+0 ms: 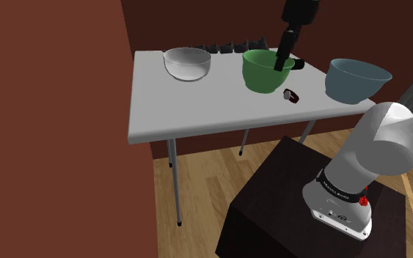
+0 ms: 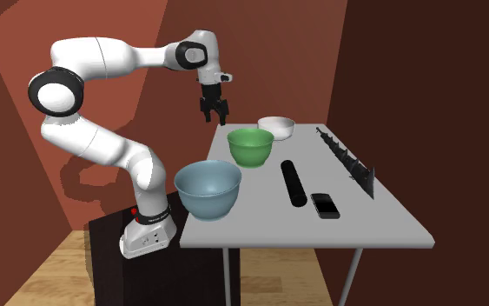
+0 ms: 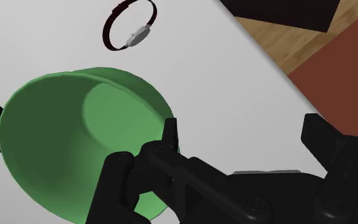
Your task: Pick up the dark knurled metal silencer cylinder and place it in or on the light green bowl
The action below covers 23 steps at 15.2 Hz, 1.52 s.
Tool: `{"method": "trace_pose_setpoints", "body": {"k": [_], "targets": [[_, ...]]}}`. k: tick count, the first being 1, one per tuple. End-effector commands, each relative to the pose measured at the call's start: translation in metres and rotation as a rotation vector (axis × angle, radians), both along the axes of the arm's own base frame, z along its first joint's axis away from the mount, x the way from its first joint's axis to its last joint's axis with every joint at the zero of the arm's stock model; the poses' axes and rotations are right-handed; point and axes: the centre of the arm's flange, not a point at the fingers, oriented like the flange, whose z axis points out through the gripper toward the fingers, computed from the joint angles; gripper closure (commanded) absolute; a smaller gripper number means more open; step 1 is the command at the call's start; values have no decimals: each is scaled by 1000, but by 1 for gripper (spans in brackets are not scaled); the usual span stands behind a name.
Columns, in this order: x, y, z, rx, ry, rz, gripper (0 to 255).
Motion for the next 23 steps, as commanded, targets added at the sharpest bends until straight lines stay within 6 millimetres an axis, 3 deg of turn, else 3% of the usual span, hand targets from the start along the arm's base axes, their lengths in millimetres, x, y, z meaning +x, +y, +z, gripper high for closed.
{"method": "trace_pose_setpoints", "body": {"k": [1, 12, 23], "targets": [[0, 0, 0, 0, 0, 0, 0], [25, -149, -25, 47, 70, 254, 0], [84, -286, -59, 95, 141, 508, 0]]}}
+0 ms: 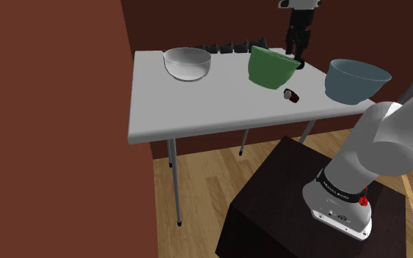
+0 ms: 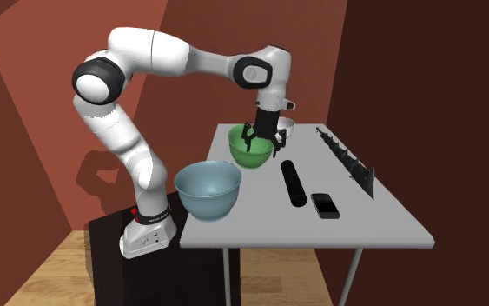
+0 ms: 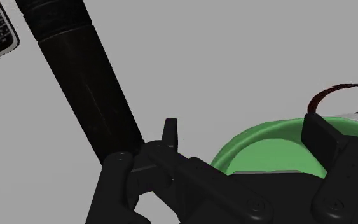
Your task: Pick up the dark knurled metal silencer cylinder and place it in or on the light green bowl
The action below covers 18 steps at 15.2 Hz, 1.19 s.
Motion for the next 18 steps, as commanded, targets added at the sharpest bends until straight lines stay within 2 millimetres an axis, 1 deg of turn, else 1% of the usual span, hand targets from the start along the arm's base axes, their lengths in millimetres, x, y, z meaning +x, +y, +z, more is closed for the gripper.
{"method": "trace_pose_setpoints", "body": {"k": [1, 7, 8, 15, 16, 18], "targets": [[21, -26, -12, -15, -33, 53, 0], [67, -91, -36, 14, 4, 192, 0], [73, -98, -39, 17, 8, 206, 0], [67, -97, -75, 17, 8, 206, 0], [67, -97, -78, 17, 8, 206, 0], [67, -97, -78, 17, 8, 206, 0]]}}
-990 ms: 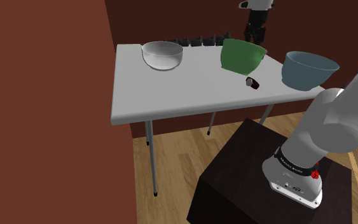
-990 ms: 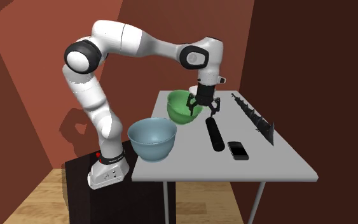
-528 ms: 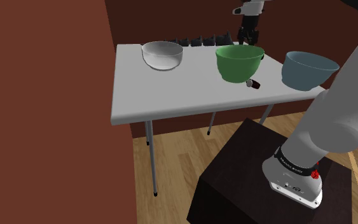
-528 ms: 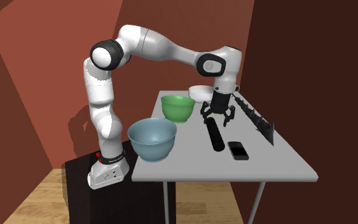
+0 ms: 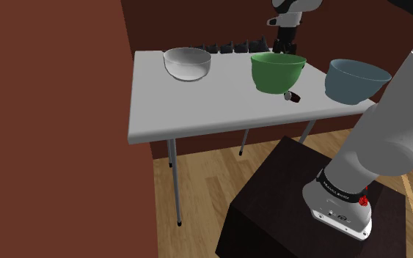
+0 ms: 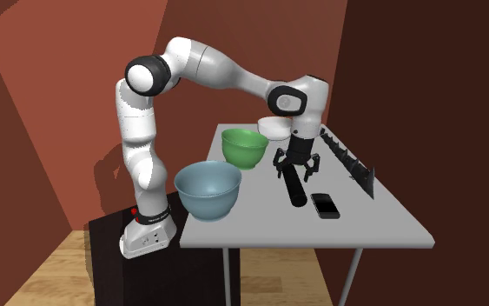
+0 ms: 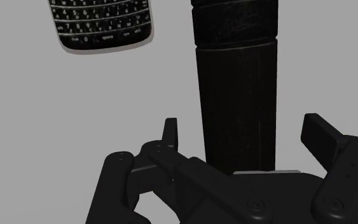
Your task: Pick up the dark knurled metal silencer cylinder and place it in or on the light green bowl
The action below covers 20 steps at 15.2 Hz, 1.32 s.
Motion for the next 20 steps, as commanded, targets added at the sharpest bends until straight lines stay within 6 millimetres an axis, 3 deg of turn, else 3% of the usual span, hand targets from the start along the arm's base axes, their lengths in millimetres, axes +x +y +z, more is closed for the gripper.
{"method": "trace_pose_setpoints", "body": {"k": [1, 5, 6, 15, 20], "targets": [[0, 0, -1, 0, 0, 0, 0], [0, 0, -1, 0, 0, 0, 0], [0, 0, -1, 0, 0, 0, 255], [0, 0, -1, 0, 0, 0, 255], [0, 0, 25, 0, 0, 0, 255]]}}
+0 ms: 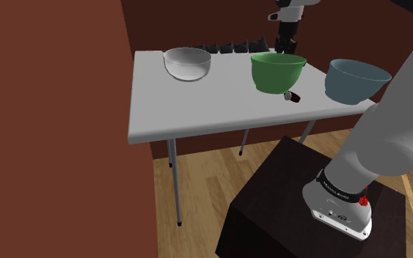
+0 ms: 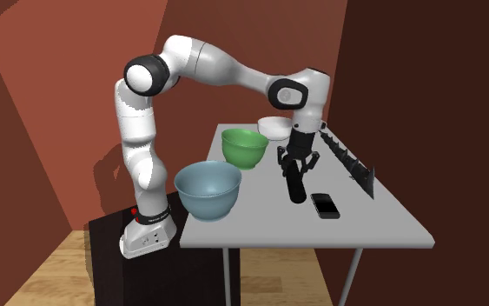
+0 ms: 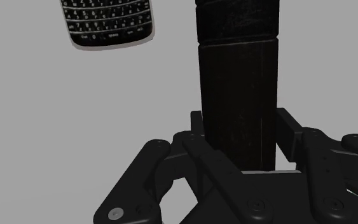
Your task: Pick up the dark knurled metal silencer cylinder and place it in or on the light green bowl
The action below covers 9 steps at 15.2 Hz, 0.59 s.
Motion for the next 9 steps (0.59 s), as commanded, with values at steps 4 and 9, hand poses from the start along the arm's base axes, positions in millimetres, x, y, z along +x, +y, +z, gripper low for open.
{"method": "trace_pose_setpoints", "body": {"k": [4, 9], "targets": [[-1, 0, 27, 0, 0, 0, 255], [-1, 0, 54, 0, 0, 0, 255]]}}
